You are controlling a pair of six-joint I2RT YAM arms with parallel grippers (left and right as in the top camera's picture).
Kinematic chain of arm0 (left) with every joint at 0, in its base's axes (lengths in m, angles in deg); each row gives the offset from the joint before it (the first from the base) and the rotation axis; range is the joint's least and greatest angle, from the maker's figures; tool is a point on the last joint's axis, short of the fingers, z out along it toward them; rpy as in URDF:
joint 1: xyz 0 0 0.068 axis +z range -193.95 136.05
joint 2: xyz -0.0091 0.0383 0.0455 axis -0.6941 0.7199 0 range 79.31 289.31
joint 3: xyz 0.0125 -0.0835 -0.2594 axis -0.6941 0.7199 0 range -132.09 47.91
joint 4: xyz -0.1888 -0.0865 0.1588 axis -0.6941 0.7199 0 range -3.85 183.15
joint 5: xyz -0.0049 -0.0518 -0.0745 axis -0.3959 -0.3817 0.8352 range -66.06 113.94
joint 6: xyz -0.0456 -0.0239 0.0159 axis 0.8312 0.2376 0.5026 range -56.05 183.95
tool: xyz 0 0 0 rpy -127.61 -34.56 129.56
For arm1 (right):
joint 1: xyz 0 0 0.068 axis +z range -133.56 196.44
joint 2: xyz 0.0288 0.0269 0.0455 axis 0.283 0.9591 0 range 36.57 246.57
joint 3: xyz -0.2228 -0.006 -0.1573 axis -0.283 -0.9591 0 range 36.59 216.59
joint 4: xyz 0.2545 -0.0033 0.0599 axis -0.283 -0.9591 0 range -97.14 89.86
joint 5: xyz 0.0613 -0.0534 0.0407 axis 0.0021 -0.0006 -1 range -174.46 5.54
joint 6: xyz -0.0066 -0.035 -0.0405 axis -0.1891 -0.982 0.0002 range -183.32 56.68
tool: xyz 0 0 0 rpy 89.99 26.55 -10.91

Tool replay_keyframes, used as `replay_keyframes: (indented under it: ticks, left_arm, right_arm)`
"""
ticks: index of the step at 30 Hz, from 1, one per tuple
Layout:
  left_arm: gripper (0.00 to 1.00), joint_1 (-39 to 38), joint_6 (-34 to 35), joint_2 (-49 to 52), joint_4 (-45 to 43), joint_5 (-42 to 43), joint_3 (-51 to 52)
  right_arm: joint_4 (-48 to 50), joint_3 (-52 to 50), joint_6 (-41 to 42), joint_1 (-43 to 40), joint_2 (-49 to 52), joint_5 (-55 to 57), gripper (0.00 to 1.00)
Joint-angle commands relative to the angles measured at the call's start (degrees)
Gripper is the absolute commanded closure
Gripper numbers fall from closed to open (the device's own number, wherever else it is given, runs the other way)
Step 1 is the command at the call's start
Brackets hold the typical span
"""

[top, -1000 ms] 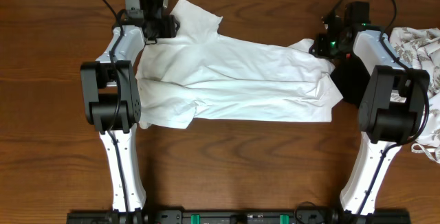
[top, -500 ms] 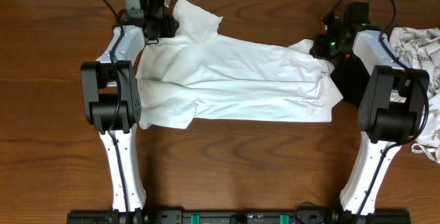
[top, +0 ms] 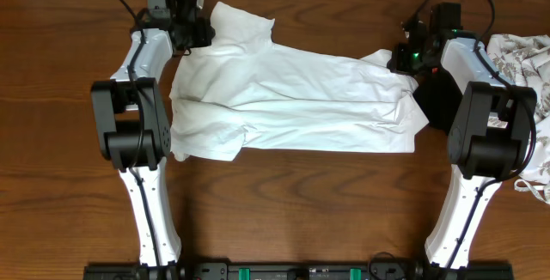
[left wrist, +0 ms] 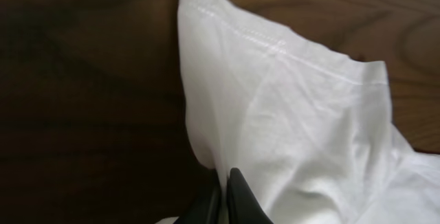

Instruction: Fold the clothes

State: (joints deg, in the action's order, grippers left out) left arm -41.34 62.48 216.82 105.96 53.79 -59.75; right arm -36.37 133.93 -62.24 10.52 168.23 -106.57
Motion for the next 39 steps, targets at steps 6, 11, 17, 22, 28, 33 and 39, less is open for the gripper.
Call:
replay_keyframes:
  ticks: [6,11,17,22,28,33,39]
  left_arm:
    - [0.94,0.33,0.22,-8.15,4.46,0.59,-1.07]
    - [0.94,0.44,0.22,-11.63,7.30,0.57,-1.07]
    - [0.94,0.66,0.22,-13.25,11.76,0.57,-1.07]
    - [0.94,0.72,0.22,-13.25,14.71,0.57,-1.07]
    - [0.94,0.70,0.20,-13.22,13.49,0.55,-1.05]
    - [0.57,0.70,0.22,-13.16,11.78,-3.61,-0.68]
    - [0.47,0.70,0.20,-13.09,11.32,-3.56,0.46]
  right_arm:
    - [-0.87,-0.57,0.17,0.63,-4.09,0.00,0.99]
    - [-1.84,-0.57,0.20,0.63,-6.82,0.02,0.98]
    - [-2.25,-0.57,0.17,0.63,-9.11,0.02,0.98]
    - [-4.35,-0.57,0.15,0.63,-9.77,-0.02,0.97]
    - [-5.55,-0.57,0.15,0.63,-9.77,0.00,0.97]
    - [-5.57,-0.57,0.17,0.70,-9.77,0.00,0.97]
    - [-5.57,-0.57,0.17,0.74,-9.77,0.00,0.97]
